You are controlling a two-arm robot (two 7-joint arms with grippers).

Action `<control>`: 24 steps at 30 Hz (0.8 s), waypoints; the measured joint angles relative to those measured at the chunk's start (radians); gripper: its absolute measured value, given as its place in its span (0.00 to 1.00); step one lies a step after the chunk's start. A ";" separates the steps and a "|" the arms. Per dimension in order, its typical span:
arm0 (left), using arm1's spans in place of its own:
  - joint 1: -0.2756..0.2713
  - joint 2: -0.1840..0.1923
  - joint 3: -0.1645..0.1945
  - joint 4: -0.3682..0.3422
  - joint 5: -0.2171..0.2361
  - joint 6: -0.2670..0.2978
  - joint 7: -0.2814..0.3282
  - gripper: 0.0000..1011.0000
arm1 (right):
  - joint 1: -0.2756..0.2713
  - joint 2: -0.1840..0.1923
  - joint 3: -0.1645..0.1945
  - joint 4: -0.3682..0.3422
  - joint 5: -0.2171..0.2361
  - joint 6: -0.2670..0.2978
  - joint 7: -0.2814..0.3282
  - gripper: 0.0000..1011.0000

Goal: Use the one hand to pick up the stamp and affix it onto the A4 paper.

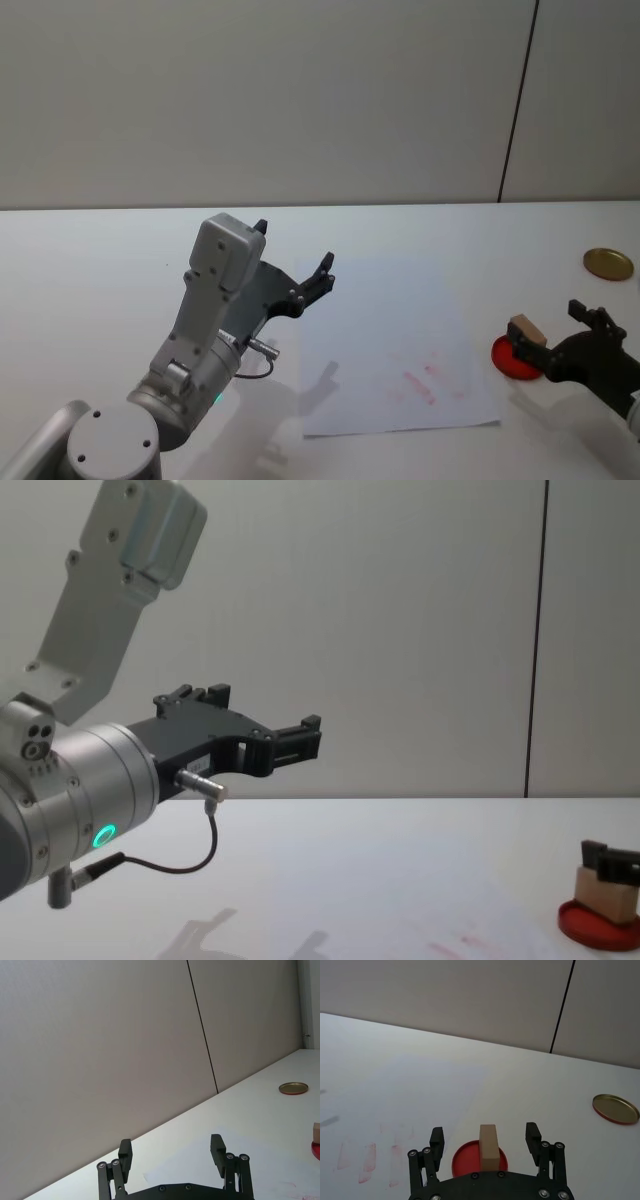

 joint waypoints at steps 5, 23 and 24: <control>0.000 0.000 0.000 0.000 0.000 0.000 0.000 0.98 | 0.012 -0.001 0.001 0.025 0.001 0.008 0.021 0.99; 0.000 0.000 0.000 0.000 0.000 0.000 0.000 0.98 | 0.049 -0.011 -0.005 0.095 -0.003 0.043 0.072 0.86; 0.000 0.000 0.000 0.000 0.000 0.000 0.000 0.98 | 0.051 -0.012 -0.006 0.100 -0.004 0.045 0.074 0.82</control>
